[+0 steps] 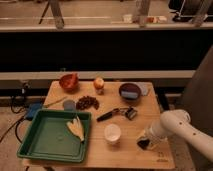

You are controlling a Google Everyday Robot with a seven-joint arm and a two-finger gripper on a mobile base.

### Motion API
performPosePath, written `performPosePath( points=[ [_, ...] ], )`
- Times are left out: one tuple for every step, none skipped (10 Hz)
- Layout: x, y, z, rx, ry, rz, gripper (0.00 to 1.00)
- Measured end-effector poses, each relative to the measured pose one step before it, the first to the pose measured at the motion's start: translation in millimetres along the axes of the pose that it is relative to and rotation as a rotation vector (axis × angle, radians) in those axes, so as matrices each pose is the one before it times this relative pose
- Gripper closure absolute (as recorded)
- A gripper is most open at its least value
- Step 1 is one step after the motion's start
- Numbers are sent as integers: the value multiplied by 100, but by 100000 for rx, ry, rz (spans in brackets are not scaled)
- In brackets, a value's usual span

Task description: Wipe table surface with eraser

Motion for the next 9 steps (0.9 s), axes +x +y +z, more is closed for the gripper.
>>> performPosePath(
  points=[
    [-31, 224, -37, -477, -120, 58, 100],
    [-38, 262, -75, -783, -134, -70, 100],
    [23, -3, 19, 93, 79, -34, 100],
    [-25, -99, 21, 228, -93, 12, 100],
    [-152, 126, -200, 265, 216, 125, 100],
    [-409, 835, -902, 131, 848, 543, 100],
    [-1012, 1446, -1287, -789, 904, 656, 100],
    [-766, 696, -692, -774, 655, 64, 100],
    [-636, 720, -756, -939, 627, 191, 100]
  ],
)
